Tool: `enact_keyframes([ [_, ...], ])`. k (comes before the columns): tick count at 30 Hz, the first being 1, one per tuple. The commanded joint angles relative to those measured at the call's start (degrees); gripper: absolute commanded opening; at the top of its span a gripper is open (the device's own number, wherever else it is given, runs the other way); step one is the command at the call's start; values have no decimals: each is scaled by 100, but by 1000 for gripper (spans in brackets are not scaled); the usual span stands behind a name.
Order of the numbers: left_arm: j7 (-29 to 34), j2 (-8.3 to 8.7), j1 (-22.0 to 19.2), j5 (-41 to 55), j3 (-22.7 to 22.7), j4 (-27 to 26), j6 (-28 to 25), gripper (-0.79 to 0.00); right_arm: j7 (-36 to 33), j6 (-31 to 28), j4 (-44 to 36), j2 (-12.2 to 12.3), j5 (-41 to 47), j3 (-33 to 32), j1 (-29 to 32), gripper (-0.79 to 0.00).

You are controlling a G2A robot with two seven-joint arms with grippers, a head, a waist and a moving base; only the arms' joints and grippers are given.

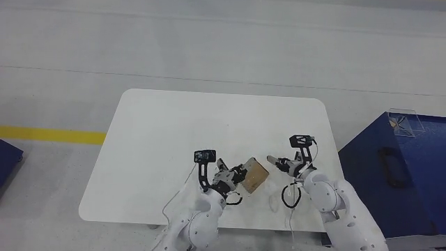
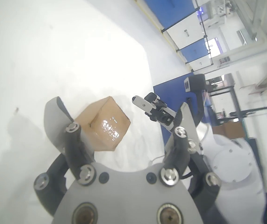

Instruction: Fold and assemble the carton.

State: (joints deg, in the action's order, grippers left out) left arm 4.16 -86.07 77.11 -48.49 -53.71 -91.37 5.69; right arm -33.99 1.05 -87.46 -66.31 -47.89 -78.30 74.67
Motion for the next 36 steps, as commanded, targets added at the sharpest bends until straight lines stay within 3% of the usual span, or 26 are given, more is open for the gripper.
enact_keyframes([
  [1, -775, 65, 99, -1369, 119, 148, -367, 0, -86, 44, 126, -6, -4, 31, -78, 0],
  [4, -1487, 90, 137, -2366, 252, 523, -198, 0, -191, 119, 336, -25, -85, 154, -211, 0],
  [9, -1302, 90, -73, -3461, 475, 1112, 115, 0, -363, 57, 688, -73, -114, 431, -487, 0],
  [14, -734, 131, -209, -4115, 511, 1362, -52, 0, -497, -219, 887, -117, -173, 721, -716, 0],
  [18, -408, 137, -287, -4358, 555, 1516, -209, 0, -510, -340, 993, -162, -126, 915, -870, 0],
  [30, -378, 12, -620, -4143, 726, 1991, -414, 0, -376, -334, 1188, -153, 95, 722, -904, 0],
  [33, -425, -29, -695, -4066, 777, 2112, -437, -102, -335, -316, 1208, -146, 163, 650, -884, 0],
  [34, -435, -42, -715, -4029, 789, 2144, -447, -265, -328, -319, 1216, -143, 188, 626, -877, 0],
  [36, -469, -63, -752, -4010, 815, 2202, -446, -394, -311, -310, 1226, -137, 211, 584, -867, 0],
])
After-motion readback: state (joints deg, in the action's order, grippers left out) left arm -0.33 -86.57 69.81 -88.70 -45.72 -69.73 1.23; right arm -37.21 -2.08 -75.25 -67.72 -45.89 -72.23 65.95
